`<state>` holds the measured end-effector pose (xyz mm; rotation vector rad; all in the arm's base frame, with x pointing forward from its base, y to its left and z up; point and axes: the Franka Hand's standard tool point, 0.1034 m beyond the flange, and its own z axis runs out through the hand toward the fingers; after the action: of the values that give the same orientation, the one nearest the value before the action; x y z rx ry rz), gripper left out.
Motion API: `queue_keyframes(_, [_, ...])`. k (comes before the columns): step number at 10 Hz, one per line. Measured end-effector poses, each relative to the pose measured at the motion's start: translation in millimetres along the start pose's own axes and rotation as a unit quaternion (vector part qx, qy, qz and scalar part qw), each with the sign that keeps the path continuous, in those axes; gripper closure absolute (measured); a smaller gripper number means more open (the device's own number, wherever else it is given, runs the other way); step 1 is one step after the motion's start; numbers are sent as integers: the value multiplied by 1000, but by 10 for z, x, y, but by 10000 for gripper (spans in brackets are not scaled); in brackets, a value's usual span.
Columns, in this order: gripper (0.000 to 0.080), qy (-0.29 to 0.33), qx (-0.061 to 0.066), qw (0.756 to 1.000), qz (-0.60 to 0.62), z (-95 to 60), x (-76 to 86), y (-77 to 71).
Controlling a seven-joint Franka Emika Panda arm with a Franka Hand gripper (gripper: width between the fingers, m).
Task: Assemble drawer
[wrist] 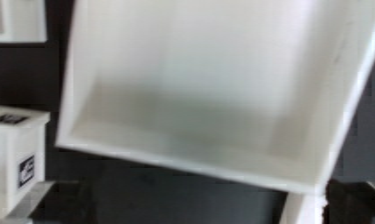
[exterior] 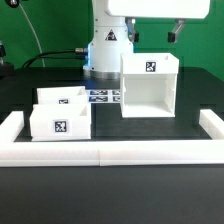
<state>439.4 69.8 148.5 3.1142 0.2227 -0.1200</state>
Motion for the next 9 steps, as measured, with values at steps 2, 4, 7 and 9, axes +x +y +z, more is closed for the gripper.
queue_keyframes(2, [149,-2,7,1000,7,10,-16,-27])
queue_keyframes(4, [149,-2,7,1000,7,12,-17,-28])
queue_keyframes(7, [149,-1,37,999,40,87,-125,-115])
queue_keyframes(9, [149,-5,50,997,51,173,-233,-219])
